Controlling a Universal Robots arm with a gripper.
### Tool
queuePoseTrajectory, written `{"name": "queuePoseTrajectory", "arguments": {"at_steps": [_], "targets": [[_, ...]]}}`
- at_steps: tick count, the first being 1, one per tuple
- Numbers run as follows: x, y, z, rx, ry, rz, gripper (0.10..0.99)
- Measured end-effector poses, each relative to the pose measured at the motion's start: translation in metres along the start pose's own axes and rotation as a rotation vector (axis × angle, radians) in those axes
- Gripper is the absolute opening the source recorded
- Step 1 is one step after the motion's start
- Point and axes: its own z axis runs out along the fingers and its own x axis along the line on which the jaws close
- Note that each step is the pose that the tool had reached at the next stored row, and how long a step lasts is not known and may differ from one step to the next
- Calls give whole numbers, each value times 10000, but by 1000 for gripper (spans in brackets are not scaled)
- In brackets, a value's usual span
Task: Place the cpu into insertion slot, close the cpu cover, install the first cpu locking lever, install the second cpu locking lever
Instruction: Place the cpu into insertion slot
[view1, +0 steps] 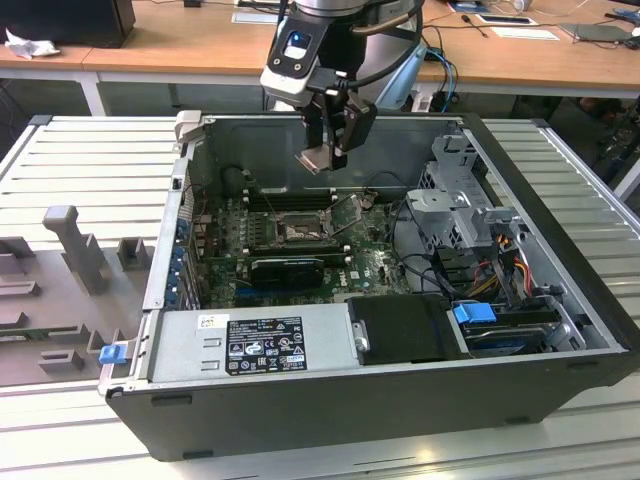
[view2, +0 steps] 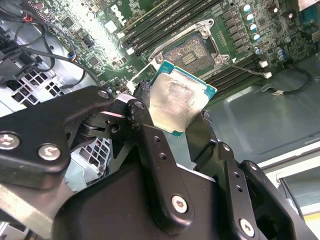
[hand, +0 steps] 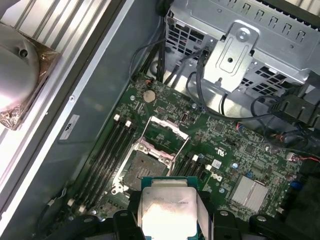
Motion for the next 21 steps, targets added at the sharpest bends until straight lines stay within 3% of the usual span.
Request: {"name": "queuePoseTrajectory", "arguments": {"at_steps": [21], "targets": [[0, -1, 9, -20, -93, 1043, 525]]}}
